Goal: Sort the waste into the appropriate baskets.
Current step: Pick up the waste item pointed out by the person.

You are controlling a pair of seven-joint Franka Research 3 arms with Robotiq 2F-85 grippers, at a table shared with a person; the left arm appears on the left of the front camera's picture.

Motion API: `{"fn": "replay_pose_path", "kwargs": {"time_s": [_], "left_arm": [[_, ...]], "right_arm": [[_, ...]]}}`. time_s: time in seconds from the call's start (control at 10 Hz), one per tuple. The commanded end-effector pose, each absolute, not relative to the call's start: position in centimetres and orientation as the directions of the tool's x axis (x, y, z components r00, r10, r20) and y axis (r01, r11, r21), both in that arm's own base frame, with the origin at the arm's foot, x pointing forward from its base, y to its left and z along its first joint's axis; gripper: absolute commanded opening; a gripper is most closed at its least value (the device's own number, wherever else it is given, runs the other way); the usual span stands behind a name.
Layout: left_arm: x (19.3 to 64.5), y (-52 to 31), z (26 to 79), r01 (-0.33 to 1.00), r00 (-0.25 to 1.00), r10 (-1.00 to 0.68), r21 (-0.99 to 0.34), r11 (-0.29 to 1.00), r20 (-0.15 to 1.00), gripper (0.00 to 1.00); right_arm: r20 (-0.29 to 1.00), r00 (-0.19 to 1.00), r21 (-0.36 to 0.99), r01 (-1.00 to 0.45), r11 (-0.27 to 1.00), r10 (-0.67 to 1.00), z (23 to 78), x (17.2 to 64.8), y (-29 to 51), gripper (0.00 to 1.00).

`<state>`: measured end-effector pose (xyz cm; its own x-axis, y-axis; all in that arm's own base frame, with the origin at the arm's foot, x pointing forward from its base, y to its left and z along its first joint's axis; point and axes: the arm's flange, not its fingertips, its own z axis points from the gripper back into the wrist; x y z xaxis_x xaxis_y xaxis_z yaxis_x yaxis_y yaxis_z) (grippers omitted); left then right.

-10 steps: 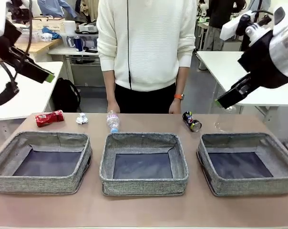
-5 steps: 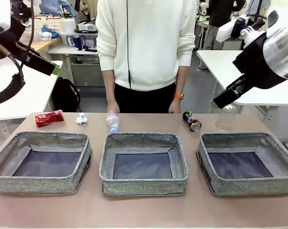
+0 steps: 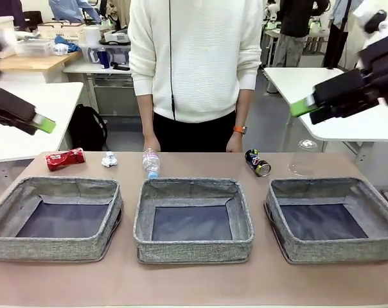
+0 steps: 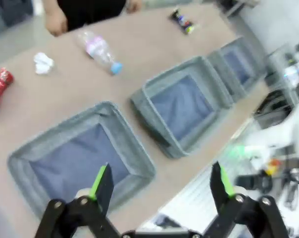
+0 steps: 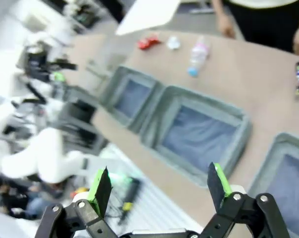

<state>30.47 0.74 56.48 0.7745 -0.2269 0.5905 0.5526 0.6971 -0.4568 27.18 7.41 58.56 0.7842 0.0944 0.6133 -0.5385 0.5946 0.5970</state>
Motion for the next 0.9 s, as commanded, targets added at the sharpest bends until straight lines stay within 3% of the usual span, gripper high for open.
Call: {"fn": "replay_pose_path", "kwargs": {"time_s": [0.0,0.2,0.4,0.6,0.7,0.8], "left_arm": [[30.7,4.1,55.1,0.24,0.906,0.184,-0.82,0.52,0.382,1.0],[29.9,6.5,51.4,0.16,0.907,0.292,-0.891,0.425,0.302,1.0],[28.0,7.5,51.1,0.171,0.85,0.424,-0.925,0.34,0.313,1.0],[26.6,3.4,52.1,0.156,0.809,0.488,-0.92,0.36,0.329,1.0],[27.0,0.7,52.4,0.109,0.817,0.46,-0.877,0.468,0.347,1.0],[30.6,9.5,54.7,0.141,0.84,0.464,-0.938,0.318,0.283,1.0]], "right_arm": [[0.443,0.896,0.841,-0.408,0.357,-0.02,53.9,26.8,3.6,1.0],[0.402,0.898,0.895,-0.345,0.283,-0.177,51.3,25.8,-1.3,1.0],[0.362,0.889,0.914,-0.278,0.296,-0.282,49.3,24.3,-6.2,1.0],[0.323,0.894,0.904,-0.196,0.379,-0.309,47.2,23.8,-9.6,1.0],[0.37,0.835,0.881,-0.176,0.439,-0.407,46.5,23.8,-10.6,1.0],[0.304,0.895,0.928,-0.199,0.316,-0.327,50.9,27.1,-12.0,1.0]]}}
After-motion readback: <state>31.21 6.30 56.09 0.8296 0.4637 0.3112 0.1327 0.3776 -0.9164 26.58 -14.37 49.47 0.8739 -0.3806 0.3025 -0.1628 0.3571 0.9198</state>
